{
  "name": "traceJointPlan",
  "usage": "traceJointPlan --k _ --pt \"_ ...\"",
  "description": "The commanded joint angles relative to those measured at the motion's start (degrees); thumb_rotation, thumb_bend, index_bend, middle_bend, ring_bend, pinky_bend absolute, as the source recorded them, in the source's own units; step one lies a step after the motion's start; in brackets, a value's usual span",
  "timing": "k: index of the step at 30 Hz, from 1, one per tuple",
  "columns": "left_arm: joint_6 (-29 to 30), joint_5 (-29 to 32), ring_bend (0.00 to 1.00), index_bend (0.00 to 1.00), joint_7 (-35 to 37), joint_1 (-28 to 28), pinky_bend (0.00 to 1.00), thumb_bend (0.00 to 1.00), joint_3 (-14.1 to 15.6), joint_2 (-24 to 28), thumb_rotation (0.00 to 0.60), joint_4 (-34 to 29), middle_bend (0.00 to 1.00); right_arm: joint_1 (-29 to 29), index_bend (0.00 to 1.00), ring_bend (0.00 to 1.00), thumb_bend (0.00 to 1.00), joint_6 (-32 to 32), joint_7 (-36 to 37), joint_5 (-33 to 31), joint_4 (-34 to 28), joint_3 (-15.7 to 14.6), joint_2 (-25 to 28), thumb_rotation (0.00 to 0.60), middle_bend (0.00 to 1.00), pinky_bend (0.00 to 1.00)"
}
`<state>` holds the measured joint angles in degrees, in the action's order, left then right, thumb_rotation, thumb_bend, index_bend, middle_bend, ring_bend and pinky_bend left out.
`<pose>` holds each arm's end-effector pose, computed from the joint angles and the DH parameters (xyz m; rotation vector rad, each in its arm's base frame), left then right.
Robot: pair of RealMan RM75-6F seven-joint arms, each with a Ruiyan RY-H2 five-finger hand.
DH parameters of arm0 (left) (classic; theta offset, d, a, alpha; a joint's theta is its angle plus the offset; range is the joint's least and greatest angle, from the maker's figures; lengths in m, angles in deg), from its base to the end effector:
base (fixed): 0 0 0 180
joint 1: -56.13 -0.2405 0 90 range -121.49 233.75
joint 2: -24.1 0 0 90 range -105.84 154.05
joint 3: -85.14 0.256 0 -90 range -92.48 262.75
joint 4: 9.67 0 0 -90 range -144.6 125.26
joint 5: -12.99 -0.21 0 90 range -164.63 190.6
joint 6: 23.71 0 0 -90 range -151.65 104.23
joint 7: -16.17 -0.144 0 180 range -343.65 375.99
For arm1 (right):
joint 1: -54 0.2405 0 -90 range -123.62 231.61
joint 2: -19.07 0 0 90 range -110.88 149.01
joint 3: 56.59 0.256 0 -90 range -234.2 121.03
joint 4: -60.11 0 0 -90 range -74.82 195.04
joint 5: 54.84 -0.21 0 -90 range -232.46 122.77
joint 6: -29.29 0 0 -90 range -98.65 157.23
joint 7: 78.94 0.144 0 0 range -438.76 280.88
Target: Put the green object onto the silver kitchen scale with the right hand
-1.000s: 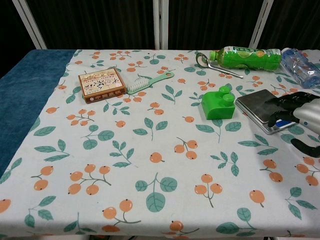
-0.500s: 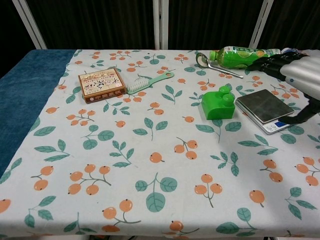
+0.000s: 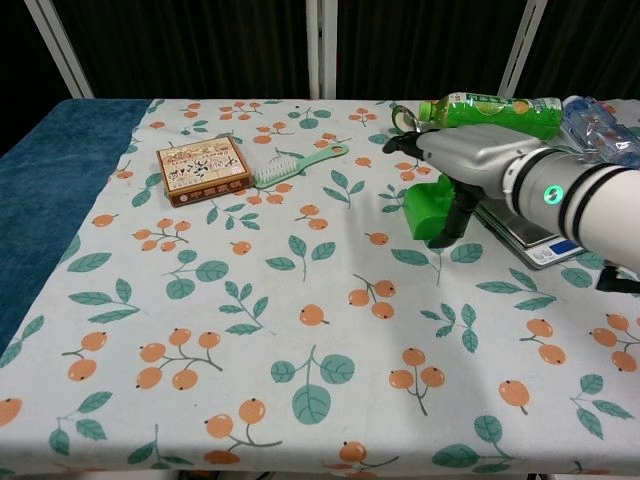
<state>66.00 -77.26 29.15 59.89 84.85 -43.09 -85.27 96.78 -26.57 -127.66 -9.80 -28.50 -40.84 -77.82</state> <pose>-0.3523 0.1685 0.1722 -1.4192 -0.8506 -0.9432 -0.1222 -0.3305 -0.0543 1.8742 -0.9323 0.6861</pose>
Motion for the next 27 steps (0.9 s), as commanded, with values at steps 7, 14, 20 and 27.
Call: traceJointPlan --k 7,14,20,27 --pt "0.76 -0.09 0.00 0.06 1.45 -0.41 0.02 0.06 -0.09 -0.24 0.600 0.99 0.09 5.06 0.00 0.00 0.07 -5.98 -7.35 -9.96 3.72 0.34 -5.34 0.600 0.12 0.00" --pt "0.79 0.05 0.00 0.06 2.67 -0.67 0.02 0.06 -0.05 -0.34 0.600 2.02 0.09 5.35 0.00 0.00 0.09 -7.98 -8.62 -13.21 2.45 -0.58 -3.40 0.600 0.05 0.00" --pt "0.73 -0.33 0.00 0.06 2.22 -0.39 0.02 0.06 -0.13 -0.52 0.600 1.86 0.09 5.94 0.00 0.12 0.12 -7.90 -8.06 -14.93 2.82 -1.20 -3.22 0.600 0.22 0.00" --pt "0.58 -0.11 0.00 0.06 1.74 -0.42 0.02 0.06 -0.22 -0.09 0.600 1.21 0.09 6.06 0.01 0.34 0.25 -8.45 -5.19 -12.79 4.14 -1.85 -3.76 0.600 0.49 0.00"
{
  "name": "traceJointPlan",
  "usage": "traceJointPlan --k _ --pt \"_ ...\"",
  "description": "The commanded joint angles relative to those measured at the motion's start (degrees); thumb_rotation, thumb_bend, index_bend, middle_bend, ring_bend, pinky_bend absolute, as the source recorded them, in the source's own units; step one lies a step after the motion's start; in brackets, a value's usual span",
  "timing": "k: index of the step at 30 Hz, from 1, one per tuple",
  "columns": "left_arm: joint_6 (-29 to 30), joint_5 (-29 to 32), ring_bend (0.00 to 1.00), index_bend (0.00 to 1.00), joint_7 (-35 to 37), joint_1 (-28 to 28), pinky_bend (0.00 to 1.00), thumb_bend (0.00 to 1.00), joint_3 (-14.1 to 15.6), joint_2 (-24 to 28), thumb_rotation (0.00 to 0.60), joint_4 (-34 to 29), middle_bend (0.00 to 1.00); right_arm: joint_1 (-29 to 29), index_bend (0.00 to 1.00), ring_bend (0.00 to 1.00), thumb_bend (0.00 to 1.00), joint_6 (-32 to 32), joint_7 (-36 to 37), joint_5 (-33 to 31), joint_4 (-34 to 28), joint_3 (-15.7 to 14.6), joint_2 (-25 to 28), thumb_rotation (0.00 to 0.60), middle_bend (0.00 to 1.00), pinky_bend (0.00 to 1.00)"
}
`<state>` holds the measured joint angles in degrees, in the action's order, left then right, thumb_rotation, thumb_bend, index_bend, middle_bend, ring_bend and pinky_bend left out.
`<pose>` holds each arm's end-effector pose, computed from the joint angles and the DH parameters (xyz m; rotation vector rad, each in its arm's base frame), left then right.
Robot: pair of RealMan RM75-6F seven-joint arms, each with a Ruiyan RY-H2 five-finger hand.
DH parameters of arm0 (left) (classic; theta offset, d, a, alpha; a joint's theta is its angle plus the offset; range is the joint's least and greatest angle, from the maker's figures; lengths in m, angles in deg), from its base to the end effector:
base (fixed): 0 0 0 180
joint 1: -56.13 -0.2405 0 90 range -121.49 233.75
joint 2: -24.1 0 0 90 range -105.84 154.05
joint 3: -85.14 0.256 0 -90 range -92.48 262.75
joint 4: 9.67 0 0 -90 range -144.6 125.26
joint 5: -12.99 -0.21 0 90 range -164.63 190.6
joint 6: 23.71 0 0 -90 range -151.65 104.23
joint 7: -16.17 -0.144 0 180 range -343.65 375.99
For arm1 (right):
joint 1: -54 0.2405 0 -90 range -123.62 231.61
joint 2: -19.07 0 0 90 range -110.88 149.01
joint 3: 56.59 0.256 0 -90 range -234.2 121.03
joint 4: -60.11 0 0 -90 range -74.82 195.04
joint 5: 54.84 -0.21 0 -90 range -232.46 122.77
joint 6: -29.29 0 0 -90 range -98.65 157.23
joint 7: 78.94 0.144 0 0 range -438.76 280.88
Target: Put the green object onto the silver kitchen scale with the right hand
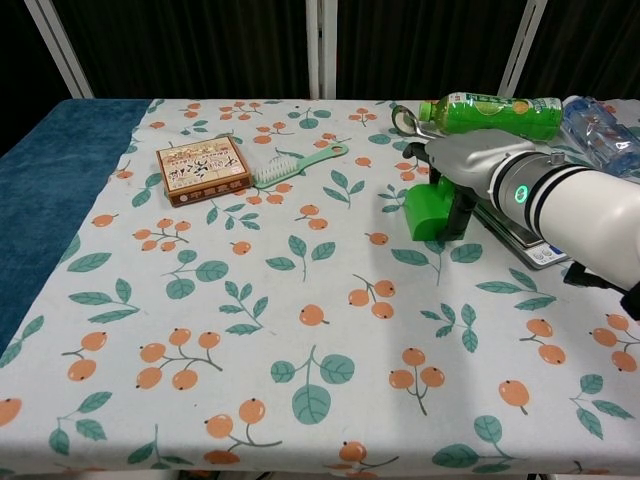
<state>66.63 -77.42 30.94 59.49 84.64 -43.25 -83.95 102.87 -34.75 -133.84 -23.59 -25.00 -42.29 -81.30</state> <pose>-0.3556 0.1669 0.1756 -1.4086 -0.8516 -0.9577 -0.1260 -0.3419 -0.0636 1.7654 -0.9471 0.5252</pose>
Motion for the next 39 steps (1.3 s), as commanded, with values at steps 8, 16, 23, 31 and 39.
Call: traceJointPlan --k 8,16,23,31,39 --pt "-0.25 -0.01 0.00 0.06 -0.61 0.08 0.02 0.06 -0.02 0.33 0.600 -0.55 0.09 -2.40 0.10 0.39 0.29 -2.77 8.08 9.14 -2.73 -1.12 2.50 0.600 0.57 0.00" --pt "-0.27 -0.29 0.00 0.06 -1.07 0.41 0.02 0.06 -0.19 0.50 0.600 -1.25 0.09 -7.02 0.10 0.38 0.29 -6.48 10.35 13.04 -10.11 -3.39 12.60 0.600 0.58 0.00" --pt "-0.79 -0.80 0.00 0.06 -2.17 0.86 0.02 0.06 0.01 0.30 0.600 -1.90 0.09 -9.66 0.10 0.34 0.29 -4.05 13.97 12.78 -6.55 -5.43 15.48 0.600 0.58 0.00" --pt "-1.44 -0.29 0.00 0.06 -2.88 1.02 0.02 0.06 -0.05 0.52 0.600 -2.66 0.09 -10.31 0.11 0.29 0.29 -1.01 16.82 13.35 -2.91 -6.03 15.05 0.600 0.57 0.00" --pt "-2.40 0.23 0.00 0.06 -3.02 1.18 0.02 0.06 0.05 0.37 0.600 -2.26 0.09 -10.10 0.10 0.25 0.29 0.85 16.75 12.62 -0.19 -6.24 13.59 0.600 0.55 0.00"
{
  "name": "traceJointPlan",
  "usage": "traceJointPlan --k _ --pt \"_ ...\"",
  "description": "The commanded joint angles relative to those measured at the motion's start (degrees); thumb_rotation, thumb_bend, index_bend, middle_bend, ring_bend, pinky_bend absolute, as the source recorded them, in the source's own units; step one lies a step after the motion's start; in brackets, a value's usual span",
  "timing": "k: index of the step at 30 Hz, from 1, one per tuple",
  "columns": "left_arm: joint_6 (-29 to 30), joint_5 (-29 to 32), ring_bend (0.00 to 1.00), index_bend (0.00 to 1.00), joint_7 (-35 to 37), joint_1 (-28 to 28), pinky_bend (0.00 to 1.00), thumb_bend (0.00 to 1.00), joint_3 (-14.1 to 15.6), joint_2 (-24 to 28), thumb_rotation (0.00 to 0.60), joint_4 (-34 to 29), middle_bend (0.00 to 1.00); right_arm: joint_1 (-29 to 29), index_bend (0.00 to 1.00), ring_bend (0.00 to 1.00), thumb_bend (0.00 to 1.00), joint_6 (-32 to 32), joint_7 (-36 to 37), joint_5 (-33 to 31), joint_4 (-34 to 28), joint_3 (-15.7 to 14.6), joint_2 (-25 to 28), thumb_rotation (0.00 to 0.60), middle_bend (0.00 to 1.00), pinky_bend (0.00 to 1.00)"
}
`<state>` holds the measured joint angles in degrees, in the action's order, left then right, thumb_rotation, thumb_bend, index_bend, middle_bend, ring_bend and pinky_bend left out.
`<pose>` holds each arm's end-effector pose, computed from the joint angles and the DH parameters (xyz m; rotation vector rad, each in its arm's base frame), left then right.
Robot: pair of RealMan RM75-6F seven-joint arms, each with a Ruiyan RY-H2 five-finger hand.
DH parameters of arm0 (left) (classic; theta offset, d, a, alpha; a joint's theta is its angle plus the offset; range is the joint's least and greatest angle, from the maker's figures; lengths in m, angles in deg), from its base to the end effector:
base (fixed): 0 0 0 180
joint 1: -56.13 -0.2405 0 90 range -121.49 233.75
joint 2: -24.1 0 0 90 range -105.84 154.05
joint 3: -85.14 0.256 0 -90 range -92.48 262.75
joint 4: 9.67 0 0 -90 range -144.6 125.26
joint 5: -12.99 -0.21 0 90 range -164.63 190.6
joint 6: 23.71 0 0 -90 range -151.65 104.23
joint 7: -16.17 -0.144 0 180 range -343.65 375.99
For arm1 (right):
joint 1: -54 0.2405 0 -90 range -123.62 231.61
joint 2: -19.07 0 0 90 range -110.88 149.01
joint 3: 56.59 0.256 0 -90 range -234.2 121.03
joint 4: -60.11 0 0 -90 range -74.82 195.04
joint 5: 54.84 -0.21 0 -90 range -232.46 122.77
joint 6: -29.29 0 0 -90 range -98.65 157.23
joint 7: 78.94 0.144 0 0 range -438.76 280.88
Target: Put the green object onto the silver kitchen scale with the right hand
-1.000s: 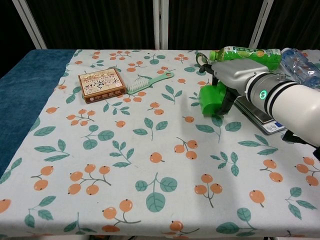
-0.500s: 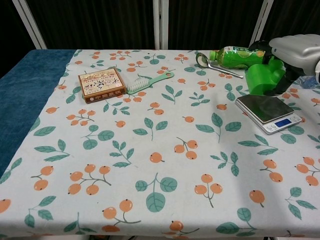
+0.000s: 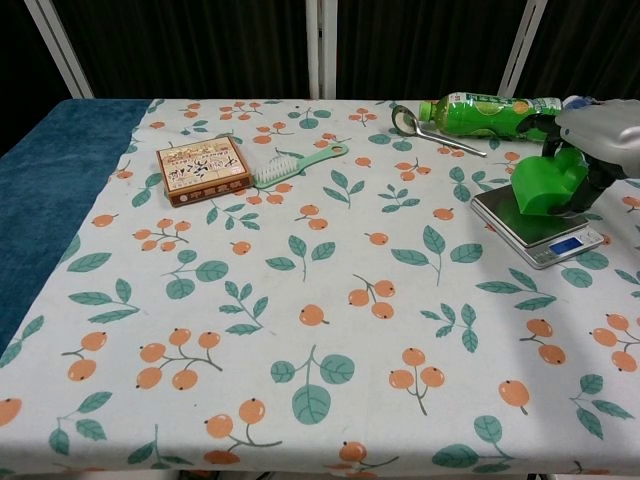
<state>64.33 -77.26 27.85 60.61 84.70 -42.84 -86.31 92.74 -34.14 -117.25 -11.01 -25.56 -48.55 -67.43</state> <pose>-0.3497 0.1734 0.1685 -1.4386 -0.8568 -0.9260 -0.2209 -0.3383 0.0120 1.6275 -0.9291 0.5439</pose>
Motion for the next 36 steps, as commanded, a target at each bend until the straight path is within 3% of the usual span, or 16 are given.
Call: traceJointPlan --k 1,8,16,26,29,31,33,36 --pt "-0.13 0.07 0.00 0.06 0.12 0.07 0.02 0.06 -0.01 -0.05 0.600 0.16 0.09 0.03 0.09 0.25 0.28 0.35 0.21 0.12 0.51 0.00 -0.35 0.600 0.55 0.00" --pt "-0.04 0.09 0.00 0.06 0.50 0.08 0.02 0.06 -0.05 -0.21 0.600 0.55 0.09 0.43 0.00 0.14 0.24 1.97 -0.60 -0.86 0.17 -0.17 -0.02 0.600 0.39 0.00" --pt "0.05 0.23 0.00 0.07 1.10 -0.07 0.02 0.06 -0.03 -0.16 0.600 0.93 0.09 0.36 0.00 0.02 0.22 2.05 0.40 0.30 -0.63 0.03 0.43 0.600 0.25 0.00" --pt "0.60 -0.05 0.00 0.07 0.82 -0.07 0.02 0.06 -0.16 0.24 0.600 0.43 0.09 -1.04 0.00 0.00 0.17 0.20 3.22 2.06 -5.50 0.95 4.66 0.600 0.18 0.00" --pt "1.04 -0.14 0.00 0.07 0.65 -0.08 0.02 0.06 -0.36 0.62 0.600 -0.07 0.09 -3.89 0.00 0.00 0.17 -3.03 7.29 7.97 -11.96 0.37 10.08 0.600 0.12 0.00" --pt "1.26 -0.20 0.00 0.07 0.45 -0.07 0.02 0.06 -0.46 0.90 0.600 -0.47 0.09 -7.38 0.00 0.00 0.16 -7.33 11.25 15.64 -16.01 -1.43 14.78 0.600 0.07 0.00" --pt "1.41 -0.22 0.00 0.07 0.20 -0.09 0.02 0.06 -0.53 1.11 0.600 -0.93 0.09 -12.19 0.00 0.00 0.15 -15.74 14.52 24.97 -15.86 -3.87 17.17 0.600 0.05 0.00" --pt "1.63 -0.31 0.00 0.07 -0.41 -0.16 0.02 0.06 -0.54 1.55 0.600 -1.94 0.09 -19.77 0.00 0.00 0.14 -26.38 18.39 33.42 -11.77 -8.34 18.10 0.600 0.02 0.00"
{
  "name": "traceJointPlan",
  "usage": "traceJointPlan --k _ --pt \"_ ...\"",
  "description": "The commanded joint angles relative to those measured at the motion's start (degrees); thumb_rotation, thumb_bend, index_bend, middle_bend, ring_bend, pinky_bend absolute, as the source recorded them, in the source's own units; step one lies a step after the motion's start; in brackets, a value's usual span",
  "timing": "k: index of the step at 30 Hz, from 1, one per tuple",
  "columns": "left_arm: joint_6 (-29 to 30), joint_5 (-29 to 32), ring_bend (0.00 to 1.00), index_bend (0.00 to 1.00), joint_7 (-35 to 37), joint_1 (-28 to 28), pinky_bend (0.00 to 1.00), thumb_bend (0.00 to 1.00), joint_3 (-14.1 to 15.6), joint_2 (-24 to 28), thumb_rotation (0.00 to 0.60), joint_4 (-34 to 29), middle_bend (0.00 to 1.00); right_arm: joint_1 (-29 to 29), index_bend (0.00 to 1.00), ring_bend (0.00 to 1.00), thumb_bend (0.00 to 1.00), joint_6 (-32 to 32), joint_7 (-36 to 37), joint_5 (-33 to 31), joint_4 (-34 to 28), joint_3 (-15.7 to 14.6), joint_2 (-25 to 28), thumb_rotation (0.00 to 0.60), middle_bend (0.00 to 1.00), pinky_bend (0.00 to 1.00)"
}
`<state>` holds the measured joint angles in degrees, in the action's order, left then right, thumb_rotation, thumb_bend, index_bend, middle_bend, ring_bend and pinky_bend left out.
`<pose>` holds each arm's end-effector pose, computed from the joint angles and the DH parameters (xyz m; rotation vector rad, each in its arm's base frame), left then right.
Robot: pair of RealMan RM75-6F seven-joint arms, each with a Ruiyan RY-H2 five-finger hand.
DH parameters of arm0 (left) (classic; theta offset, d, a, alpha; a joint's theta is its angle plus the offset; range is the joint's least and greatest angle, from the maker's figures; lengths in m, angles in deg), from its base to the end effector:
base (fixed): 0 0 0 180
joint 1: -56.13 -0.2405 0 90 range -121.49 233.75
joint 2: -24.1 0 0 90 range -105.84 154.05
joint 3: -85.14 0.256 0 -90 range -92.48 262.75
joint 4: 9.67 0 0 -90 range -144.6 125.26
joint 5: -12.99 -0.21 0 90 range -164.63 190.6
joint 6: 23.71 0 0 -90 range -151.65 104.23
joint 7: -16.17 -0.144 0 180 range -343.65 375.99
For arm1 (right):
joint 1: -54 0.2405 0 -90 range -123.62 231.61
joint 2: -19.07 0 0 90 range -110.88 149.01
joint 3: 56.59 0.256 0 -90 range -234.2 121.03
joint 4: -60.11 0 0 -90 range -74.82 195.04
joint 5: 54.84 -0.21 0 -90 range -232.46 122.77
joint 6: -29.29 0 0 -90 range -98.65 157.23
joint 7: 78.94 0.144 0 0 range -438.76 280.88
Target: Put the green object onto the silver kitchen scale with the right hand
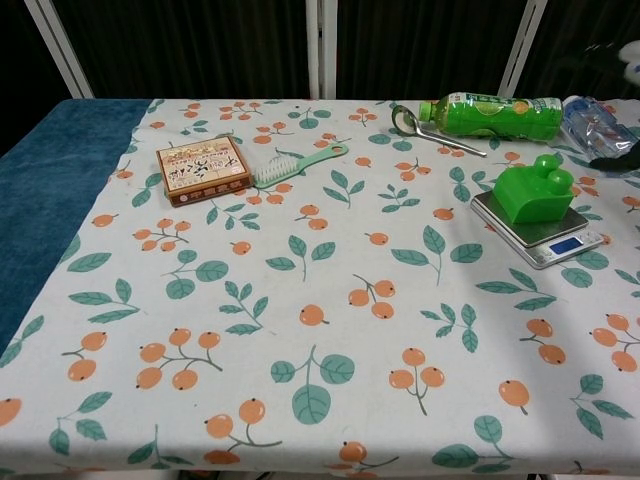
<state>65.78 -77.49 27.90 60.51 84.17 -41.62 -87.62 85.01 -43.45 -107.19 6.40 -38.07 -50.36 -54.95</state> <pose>-0.3442 0.1743 0.1771 -1.4256 -0.8319 -0.9529 -0.2168 -0.3030 0.0836 1.5756 -0.8212 0.7744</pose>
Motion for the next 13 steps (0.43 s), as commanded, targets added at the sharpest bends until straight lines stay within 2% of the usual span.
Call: traceJointPlan --k 1,4,8,13 --pt "0.28 -0.08 0.00 0.07 -0.79 -0.11 0.02 0.06 -0.03 0.51 0.600 -0.99 0.09 -14.23 0.00 0.00 0.13 -19.13 10.10 17.13 1.95 -7.79 5.84 0.600 0.01 0.00" --pt "0.14 0.35 0.00 0.07 -1.79 -0.19 0.02 0.06 -0.17 1.36 0.600 -2.62 0.09 -20.88 0.00 0.00 0.12 -23.88 15.63 18.19 7.26 -10.96 5.63 0.600 0.00 0.00" --pt "-0.47 0.27 0.00 0.07 -2.60 0.50 0.02 0.06 -0.58 2.64 0.600 -4.47 0.09 -26.95 0.00 0.00 0.12 -25.67 21.82 18.22 15.34 -13.23 3.43 0.600 0.00 0.00" --pt "-1.51 -0.24 0.00 0.07 -3.70 1.56 0.02 0.06 -0.77 2.75 0.600 -5.47 0.09 -29.33 0.00 0.00 0.12 -21.87 29.72 16.22 21.62 -12.37 1.05 0.600 0.00 0.00"
